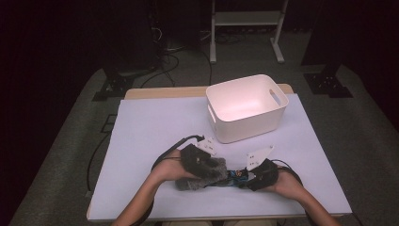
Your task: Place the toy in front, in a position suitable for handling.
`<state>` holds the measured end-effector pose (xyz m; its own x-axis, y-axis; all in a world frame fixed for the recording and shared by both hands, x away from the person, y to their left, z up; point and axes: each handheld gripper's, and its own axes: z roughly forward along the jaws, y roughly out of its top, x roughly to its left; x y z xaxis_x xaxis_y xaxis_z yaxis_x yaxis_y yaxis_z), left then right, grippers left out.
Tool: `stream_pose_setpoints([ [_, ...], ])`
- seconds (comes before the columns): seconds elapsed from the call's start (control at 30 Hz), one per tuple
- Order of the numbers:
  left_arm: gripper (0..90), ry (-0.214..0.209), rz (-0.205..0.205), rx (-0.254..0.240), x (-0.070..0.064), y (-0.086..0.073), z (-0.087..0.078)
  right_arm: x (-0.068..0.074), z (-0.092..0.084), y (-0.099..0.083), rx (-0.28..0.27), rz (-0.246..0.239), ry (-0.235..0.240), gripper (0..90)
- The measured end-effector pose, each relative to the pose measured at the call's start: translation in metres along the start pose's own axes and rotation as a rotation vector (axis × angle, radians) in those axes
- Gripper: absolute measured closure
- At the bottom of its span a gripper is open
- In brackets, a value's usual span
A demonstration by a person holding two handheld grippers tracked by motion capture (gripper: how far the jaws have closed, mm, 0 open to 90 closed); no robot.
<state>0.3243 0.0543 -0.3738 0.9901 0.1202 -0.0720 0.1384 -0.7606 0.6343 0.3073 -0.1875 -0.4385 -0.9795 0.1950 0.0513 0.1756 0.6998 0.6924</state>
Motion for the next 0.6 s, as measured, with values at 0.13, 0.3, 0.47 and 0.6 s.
stream_pose_setpoints([
  [0.13,58.9,-0.001,0.029,0.028,-0.003,0.01,0.009,0.001,0.001,-0.002,-0.015,-0.004,-0.002,59.6],
  [0.3,65.2,0.026,0.048,0.066,-0.005,0.014,0.013,0.002,0.001,-0.002,-0.019,-0.005,-0.01,59.4],
  [0.47,81.4,0.038,0.049,0.043,-0.005,0.013,0.01,0.003,0.001,-0.005,-0.038,0.005,-0.003,59.8],
  [0.6,82.2,0.014,0.059,0.032,-0.004,0.021,0.015,0.003,0.001,-0.006,-0.051,0.019,0.0,59.9],
])
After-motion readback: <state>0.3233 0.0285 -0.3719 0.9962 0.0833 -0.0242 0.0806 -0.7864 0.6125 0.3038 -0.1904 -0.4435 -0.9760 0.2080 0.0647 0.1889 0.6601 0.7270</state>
